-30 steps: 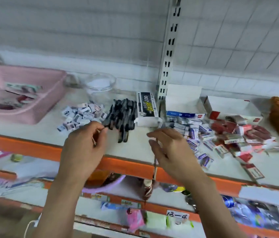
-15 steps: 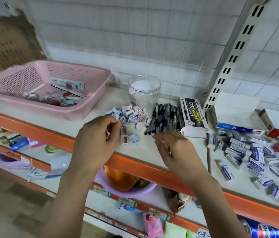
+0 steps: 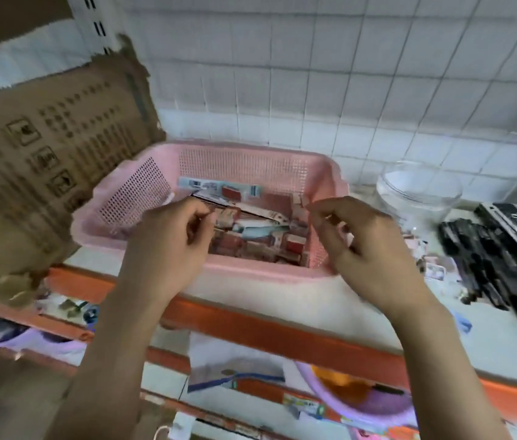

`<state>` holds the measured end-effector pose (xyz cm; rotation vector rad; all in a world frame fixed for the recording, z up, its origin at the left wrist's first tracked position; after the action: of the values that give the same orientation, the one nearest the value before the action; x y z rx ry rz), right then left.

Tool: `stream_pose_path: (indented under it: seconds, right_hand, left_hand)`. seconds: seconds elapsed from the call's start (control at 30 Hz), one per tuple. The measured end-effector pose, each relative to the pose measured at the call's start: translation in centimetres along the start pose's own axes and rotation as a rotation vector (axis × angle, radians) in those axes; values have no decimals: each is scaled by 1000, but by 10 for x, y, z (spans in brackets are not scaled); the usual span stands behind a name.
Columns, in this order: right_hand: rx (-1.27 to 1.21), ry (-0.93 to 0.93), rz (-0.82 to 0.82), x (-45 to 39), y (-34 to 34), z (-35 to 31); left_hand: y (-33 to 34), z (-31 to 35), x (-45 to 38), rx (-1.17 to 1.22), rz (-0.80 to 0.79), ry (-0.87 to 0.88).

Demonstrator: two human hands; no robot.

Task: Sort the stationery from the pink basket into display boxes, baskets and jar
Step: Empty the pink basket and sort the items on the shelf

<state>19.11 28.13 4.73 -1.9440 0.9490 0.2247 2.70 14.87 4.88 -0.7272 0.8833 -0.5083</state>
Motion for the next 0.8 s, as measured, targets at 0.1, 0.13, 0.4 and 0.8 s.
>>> stream_pose_path:
  seconds: [0.1, 0.13, 0.4, 0.8]
  right_hand:
    - [11, 20, -81, -24, 33, -19]
    - [41, 41, -131, -31, 45, -20]
    - [364, 324, -858, -30, 115, 20]
    - [514, 386, -1025, -13, 149, 42]
  left_hand:
    - [7, -44, -21, 12, -121, -49]
    - [14, -54, -27, 24, -190, -59]
    - [95, -80, -18, -260, -1135, -107]
    - [112, -64, -8, -398, -1235, 17]
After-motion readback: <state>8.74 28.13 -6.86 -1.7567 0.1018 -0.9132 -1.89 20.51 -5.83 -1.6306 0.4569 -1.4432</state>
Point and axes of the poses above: each hand's wrist, its own x-axis away from the middle knuckle, its own y-axis out of the palm, z = x × y, the point moved 10 cm from there along -x, towards the middle knuckle
